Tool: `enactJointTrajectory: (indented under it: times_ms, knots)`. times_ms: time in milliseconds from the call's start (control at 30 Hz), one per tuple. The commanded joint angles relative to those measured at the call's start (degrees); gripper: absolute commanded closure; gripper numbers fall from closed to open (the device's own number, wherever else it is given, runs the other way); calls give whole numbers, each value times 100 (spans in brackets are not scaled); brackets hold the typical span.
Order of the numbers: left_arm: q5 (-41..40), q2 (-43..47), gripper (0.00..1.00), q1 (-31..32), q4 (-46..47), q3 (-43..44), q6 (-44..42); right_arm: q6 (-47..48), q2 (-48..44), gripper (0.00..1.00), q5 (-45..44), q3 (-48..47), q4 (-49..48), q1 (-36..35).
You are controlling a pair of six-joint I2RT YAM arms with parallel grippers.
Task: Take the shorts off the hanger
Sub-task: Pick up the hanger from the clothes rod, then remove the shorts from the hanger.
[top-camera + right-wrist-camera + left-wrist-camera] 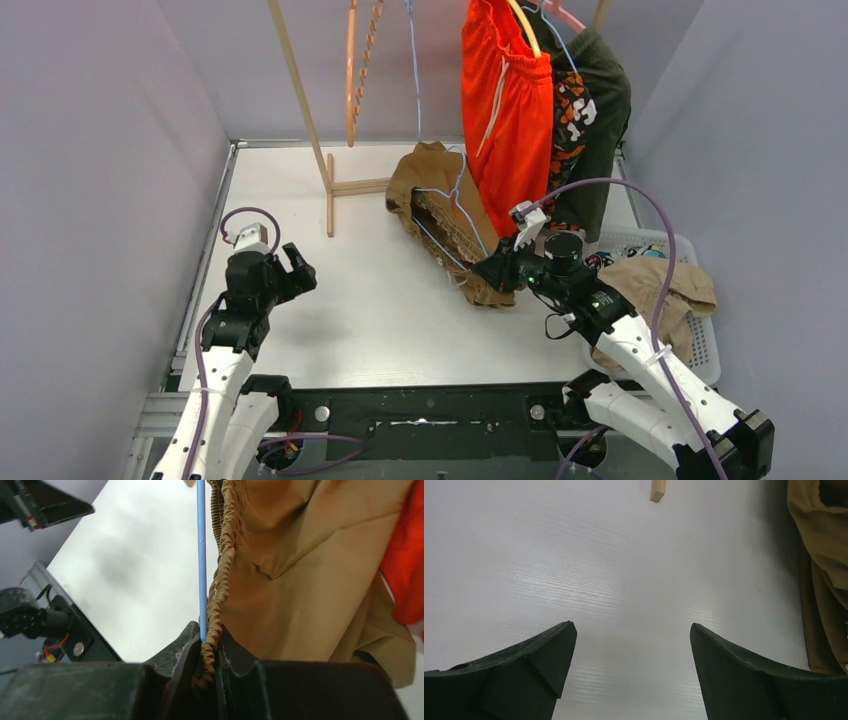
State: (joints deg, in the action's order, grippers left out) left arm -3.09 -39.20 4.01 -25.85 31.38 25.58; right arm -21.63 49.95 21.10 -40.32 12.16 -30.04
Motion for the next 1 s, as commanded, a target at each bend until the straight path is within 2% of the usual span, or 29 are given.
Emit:
enactJointTrajectory:
  times_ms: [0, 133, 267, 367, 500, 567, 667, 767, 967]
  knots:
    - [116, 121, 15, -23, 381, 171, -106, 321, -387, 100, 902, -208, -343, -38]
    - [193, 128, 14, -40, 337, 300, -82, 299, -228, 100, 1424, 31, -485, -81]
    - [618, 263, 14, -58, 441, 341, -71, 260, 267, 100, 1577, 48, -513, -259]
    - [1306, 260, 15, -58, 553, 369, -281, 506, 511, 100, 1760, -12, -787, -640]
    - [2152, 267, 15, -58, 717, 480, -349, 318, 480, 100, 1769, 295, -1917, -1083]
    - [2494, 286, 14, -58, 778, 528, -368, 228, 692, 100, 1799, 197, -1936, -1115]
    - [3273, 370, 14, -43, 1291, 520, 387, 284, 1232, 100, 1859, -240, -1478, -1168]
    - [3508, 441, 14, 58, 1820, 688, 1245, 364, 1634, 100, 1861, -496, -1224, -1391]
    - [3629, 345, 14, 311, 1990, 1228, 1308, 423, 1979, 100, 1712, -784, -1202, -1807]
